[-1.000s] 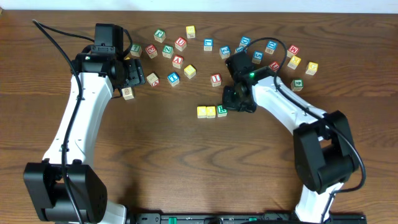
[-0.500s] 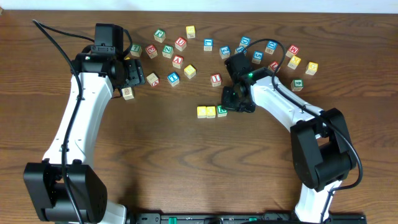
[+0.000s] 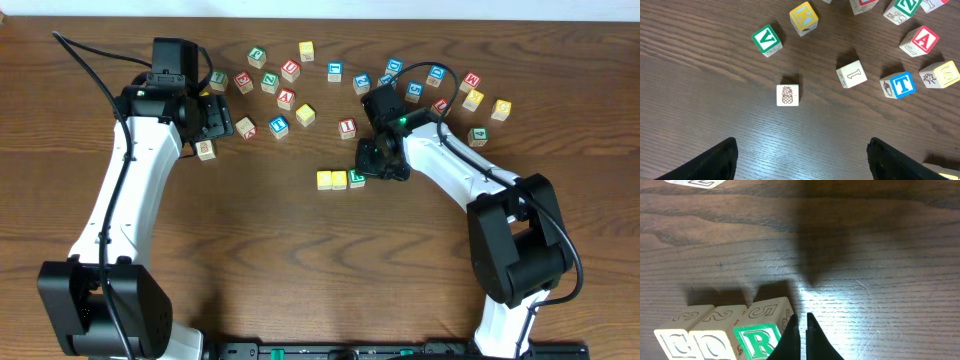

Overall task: Spell out CORL
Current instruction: 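Press the right gripper fingers against the R block to align the row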

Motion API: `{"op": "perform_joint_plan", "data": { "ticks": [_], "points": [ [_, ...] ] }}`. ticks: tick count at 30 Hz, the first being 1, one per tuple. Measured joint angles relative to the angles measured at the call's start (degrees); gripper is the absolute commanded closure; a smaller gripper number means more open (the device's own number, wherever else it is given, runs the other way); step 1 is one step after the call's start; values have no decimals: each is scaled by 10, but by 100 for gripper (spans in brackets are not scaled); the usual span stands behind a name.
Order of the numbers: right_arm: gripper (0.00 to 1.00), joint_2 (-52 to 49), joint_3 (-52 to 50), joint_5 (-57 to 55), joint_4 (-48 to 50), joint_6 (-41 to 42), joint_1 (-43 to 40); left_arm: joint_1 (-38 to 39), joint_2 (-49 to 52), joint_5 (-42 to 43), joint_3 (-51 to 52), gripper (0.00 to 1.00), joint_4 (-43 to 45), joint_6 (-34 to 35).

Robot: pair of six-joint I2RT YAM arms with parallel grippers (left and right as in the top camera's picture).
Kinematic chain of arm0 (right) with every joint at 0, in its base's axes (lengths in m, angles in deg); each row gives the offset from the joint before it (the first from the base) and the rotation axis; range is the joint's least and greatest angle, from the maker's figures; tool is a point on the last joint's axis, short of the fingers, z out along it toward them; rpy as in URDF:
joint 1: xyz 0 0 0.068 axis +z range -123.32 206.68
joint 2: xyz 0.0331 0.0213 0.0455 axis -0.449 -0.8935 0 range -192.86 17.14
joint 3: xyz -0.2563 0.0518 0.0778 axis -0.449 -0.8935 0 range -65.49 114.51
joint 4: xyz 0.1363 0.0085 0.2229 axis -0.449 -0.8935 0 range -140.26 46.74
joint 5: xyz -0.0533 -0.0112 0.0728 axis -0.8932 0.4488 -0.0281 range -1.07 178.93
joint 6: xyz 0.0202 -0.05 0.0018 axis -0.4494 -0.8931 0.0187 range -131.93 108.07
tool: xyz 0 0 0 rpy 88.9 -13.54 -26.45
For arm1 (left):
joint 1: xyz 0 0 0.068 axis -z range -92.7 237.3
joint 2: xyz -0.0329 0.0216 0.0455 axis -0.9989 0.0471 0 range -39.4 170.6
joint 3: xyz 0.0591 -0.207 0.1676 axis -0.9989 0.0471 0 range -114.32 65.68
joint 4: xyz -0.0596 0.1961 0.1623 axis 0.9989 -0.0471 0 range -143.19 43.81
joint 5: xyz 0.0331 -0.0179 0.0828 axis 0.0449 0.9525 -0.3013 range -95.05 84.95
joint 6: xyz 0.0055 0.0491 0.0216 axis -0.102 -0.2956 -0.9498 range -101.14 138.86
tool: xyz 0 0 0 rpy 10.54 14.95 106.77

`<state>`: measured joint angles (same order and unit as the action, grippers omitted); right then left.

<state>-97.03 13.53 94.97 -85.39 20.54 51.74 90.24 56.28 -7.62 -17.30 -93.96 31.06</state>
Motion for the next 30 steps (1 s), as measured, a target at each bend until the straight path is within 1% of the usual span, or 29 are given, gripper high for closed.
{"op": "perform_joint_plan", "data": {
  "ticks": [30],
  "points": [
    [99,0,0,16,-1,0,9,0,0,0,0,18,0,0]
  ]
}}
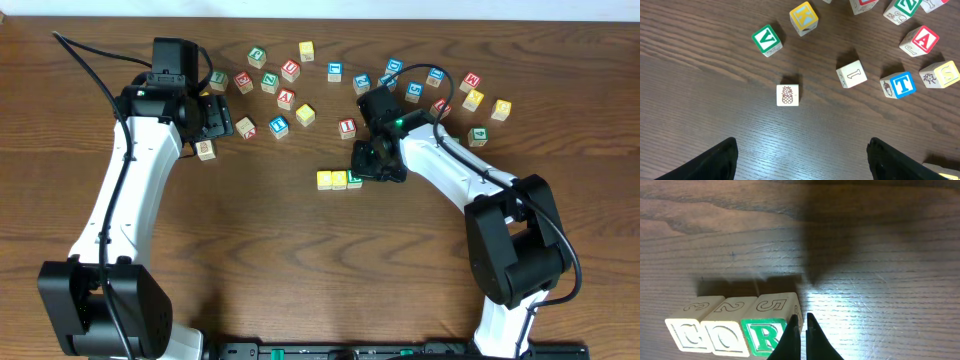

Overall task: Spell out CORL
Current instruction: 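Press the right gripper fingers against the R block to align the row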

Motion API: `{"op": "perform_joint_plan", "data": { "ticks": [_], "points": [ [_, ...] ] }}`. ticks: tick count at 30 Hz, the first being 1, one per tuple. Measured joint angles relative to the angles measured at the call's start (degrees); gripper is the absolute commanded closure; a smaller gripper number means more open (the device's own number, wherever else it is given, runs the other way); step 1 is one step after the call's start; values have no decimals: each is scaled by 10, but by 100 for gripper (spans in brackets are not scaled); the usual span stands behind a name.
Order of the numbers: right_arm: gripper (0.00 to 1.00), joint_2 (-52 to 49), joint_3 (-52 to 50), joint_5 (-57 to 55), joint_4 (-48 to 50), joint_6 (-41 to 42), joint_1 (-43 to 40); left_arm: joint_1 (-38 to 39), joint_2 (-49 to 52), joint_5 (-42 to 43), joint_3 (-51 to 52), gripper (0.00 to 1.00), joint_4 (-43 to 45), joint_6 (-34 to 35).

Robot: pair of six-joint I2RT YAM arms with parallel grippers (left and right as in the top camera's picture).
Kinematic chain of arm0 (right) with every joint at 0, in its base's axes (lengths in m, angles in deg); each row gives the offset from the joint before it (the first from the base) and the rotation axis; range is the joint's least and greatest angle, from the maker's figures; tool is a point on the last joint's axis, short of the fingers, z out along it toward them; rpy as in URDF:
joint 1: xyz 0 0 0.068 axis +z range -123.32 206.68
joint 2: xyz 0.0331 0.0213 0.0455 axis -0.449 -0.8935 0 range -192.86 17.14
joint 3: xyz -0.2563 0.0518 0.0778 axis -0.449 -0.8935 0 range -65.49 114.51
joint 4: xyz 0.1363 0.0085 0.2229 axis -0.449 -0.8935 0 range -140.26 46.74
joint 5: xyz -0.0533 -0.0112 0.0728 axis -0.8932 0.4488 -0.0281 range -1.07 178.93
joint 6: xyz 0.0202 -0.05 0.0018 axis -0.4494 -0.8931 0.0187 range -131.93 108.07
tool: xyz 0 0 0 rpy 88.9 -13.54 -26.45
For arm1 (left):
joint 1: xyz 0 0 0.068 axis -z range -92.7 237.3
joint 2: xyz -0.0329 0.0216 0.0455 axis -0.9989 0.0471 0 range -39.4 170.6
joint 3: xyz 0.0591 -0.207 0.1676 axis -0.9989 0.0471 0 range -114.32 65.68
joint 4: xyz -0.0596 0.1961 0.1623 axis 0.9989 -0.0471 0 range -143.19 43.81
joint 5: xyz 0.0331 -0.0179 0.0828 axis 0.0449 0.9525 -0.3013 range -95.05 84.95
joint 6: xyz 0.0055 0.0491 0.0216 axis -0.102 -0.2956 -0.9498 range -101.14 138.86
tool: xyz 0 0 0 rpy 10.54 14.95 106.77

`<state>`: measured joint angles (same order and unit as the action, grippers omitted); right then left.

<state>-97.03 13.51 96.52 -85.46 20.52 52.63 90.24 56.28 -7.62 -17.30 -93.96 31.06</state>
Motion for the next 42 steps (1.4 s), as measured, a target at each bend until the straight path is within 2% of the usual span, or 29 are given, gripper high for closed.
{"op": "perform_joint_plan", "data": {
  "ticks": [42],
  "points": [
    [99,0,0,4,-7,0,13,0,0,0,0,18,0,0]
  ]
}}
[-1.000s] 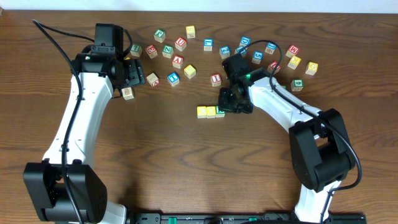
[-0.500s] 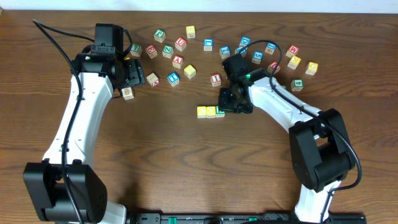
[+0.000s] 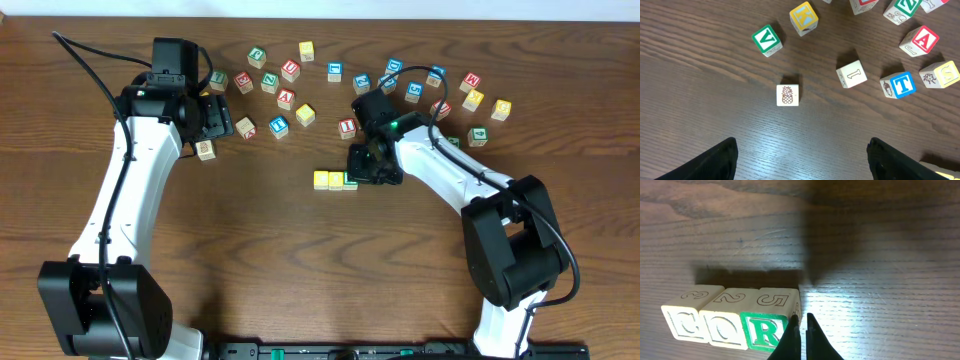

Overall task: Spell out CORL
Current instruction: 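Press the right gripper fingers against the R block to align the row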

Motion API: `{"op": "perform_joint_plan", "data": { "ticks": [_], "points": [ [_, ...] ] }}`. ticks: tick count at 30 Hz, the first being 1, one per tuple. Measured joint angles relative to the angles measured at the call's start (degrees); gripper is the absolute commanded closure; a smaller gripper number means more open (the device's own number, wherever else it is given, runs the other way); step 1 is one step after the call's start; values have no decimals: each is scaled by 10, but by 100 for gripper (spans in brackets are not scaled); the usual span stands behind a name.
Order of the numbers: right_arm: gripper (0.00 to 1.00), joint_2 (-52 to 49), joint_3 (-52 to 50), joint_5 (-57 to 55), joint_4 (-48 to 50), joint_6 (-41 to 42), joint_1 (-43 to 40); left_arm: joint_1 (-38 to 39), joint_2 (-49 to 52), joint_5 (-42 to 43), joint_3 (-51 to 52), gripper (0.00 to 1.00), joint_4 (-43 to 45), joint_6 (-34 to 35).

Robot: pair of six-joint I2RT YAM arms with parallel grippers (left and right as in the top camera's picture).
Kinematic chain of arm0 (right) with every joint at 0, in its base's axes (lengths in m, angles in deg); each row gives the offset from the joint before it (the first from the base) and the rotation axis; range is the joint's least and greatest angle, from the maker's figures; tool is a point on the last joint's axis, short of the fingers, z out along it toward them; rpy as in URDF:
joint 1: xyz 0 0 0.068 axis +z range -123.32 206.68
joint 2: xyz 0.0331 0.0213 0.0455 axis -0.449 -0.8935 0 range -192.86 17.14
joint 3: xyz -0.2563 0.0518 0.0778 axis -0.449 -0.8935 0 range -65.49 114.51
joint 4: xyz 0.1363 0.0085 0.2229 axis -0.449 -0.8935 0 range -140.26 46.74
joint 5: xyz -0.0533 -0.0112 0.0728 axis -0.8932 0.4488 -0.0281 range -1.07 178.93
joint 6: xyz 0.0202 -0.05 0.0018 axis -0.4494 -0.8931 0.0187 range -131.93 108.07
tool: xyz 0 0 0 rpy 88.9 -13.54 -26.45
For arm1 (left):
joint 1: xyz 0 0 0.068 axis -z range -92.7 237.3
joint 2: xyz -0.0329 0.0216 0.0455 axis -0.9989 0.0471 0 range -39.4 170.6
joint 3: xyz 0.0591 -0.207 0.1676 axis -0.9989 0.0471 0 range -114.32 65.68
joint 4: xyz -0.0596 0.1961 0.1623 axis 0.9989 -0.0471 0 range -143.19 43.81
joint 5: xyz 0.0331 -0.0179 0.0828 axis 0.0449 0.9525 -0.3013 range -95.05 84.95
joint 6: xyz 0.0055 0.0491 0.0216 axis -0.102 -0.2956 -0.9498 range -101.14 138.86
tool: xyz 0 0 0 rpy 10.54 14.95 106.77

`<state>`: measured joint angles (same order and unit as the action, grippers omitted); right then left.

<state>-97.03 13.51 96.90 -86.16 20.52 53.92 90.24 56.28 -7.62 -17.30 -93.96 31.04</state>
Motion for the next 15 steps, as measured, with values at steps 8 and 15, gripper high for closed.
{"op": "perform_joint_plan", "data": {
  "ticks": [8,15],
  "points": [
    [99,0,0,0,-10,0,0,0,0,0,0,18,0,0],
    [99,0,0,0,-13,0,0,0,0,0,0,18,0,0]
  ]
}}
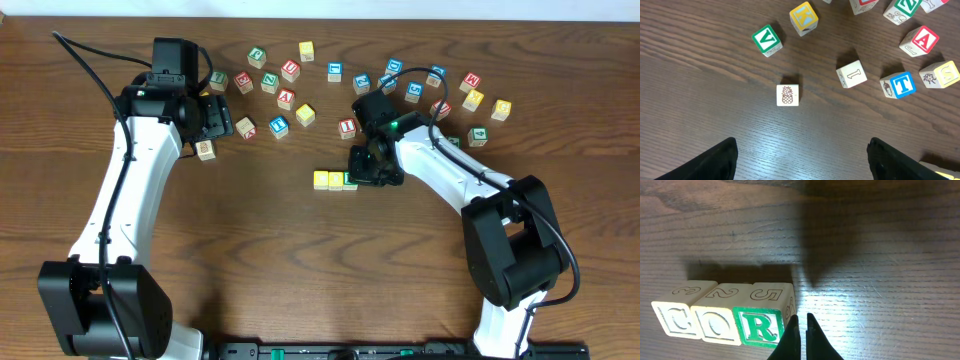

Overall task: Spell out CORL
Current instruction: 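Press the right gripper fingers against the R block to align the row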

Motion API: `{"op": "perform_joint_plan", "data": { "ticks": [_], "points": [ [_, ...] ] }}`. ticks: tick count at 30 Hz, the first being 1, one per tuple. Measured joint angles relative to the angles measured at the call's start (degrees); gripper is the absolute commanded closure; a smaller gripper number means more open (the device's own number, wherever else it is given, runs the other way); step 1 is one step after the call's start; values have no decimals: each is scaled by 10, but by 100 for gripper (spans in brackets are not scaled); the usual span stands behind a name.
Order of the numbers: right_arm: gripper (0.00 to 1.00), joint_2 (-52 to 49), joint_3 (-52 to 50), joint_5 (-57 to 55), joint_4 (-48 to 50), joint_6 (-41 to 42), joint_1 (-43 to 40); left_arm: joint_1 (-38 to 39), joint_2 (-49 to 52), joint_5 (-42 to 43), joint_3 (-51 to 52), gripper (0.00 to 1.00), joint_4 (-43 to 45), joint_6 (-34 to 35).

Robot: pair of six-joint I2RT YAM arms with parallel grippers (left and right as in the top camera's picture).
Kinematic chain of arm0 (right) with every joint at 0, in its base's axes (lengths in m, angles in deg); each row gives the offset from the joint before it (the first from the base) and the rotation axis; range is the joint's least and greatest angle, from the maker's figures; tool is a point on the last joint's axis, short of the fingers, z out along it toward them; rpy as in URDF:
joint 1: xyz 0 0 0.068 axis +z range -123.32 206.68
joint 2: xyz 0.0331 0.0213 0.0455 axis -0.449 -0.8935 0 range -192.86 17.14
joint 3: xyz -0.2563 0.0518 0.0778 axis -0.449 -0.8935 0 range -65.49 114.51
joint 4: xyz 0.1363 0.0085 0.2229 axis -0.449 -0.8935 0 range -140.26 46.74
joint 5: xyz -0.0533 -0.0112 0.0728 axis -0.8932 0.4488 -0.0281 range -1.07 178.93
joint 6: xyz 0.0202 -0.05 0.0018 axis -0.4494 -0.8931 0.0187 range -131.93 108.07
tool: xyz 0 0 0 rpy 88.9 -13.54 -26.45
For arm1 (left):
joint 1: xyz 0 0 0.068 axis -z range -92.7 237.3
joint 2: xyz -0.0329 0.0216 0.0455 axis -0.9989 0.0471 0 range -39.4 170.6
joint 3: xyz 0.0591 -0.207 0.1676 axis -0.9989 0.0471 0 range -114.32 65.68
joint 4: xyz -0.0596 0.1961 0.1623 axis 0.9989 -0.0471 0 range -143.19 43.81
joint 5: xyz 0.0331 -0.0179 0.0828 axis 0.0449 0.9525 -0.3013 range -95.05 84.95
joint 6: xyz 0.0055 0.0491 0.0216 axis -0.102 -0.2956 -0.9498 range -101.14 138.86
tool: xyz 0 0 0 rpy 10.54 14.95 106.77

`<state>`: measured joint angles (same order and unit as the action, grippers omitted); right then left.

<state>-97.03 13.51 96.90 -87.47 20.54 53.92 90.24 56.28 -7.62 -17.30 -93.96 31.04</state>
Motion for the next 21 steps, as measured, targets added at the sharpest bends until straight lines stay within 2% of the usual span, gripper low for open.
{"op": "perform_joint_plan", "data": {
  "ticks": [21],
  "points": [
    [99,0,0,0,4,0,0,0,0,0,0,18,0,0]
  ]
}}
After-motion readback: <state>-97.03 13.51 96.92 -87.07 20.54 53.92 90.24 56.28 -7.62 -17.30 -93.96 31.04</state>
